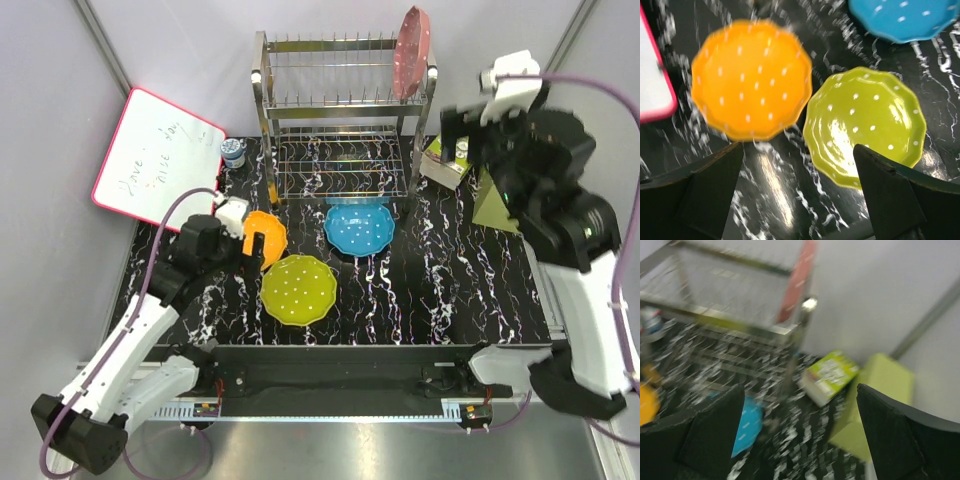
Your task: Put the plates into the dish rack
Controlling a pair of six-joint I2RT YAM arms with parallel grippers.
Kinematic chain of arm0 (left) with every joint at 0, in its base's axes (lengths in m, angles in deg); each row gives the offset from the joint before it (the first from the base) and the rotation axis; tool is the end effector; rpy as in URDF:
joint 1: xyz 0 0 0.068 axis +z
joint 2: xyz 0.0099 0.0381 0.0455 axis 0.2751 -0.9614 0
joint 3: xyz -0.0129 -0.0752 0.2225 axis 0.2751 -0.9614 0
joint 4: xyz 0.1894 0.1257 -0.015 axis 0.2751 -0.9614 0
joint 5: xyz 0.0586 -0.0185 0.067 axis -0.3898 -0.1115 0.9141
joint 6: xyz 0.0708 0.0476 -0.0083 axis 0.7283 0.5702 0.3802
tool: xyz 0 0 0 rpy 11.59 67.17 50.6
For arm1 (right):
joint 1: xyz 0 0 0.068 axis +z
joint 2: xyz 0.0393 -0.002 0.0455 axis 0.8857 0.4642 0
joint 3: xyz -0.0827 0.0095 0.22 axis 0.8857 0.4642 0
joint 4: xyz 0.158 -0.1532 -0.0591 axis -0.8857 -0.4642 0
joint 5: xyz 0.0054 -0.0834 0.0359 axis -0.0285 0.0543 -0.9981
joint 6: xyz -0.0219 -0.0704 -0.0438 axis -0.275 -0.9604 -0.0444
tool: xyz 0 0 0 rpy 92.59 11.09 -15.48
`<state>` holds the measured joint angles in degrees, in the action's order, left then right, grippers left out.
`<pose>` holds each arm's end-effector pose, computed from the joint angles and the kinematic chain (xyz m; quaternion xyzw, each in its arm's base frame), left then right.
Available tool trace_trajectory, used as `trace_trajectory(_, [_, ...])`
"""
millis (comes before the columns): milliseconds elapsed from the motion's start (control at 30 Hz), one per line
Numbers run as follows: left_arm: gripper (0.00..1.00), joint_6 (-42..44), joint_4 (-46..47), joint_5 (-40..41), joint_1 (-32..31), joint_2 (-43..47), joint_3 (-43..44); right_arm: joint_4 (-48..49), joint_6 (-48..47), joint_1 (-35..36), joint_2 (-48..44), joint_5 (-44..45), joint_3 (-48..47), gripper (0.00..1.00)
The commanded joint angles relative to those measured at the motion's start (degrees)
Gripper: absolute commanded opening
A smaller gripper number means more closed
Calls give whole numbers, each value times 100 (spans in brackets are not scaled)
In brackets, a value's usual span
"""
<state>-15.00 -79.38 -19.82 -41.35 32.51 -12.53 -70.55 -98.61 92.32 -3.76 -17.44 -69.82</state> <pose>0.1837 -0.0864 0.2565 0.1826 0.8700 -0.1021 0.4465 0.2042 0.0793 0.5126 -0.1314 0.6975 -0.0838 0.6994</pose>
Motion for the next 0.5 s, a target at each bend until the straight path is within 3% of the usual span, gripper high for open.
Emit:
trace_trajectory(0, [99, -1563, -207, -296, 428, -149, -349, -1656, 1708, 8, -304, -2684, 1322, 100])
trace_trajectory(200, [98, -2769, -215, -1662, 1000, -976, -655, -1156, 3264, -317, -542, -5229, 3211, 100])
trace_trajectory(300, [96, -2788, -137, -1486, 1018, -1029, -1016, -664, 4027, -422, -376, -5873, 4099, 97])
trace_trajectory(467, [91, -2902, 48, -1679, 1027, -1064, -1412, 846, 4969, -440, -366, -6192, 5664, 92])
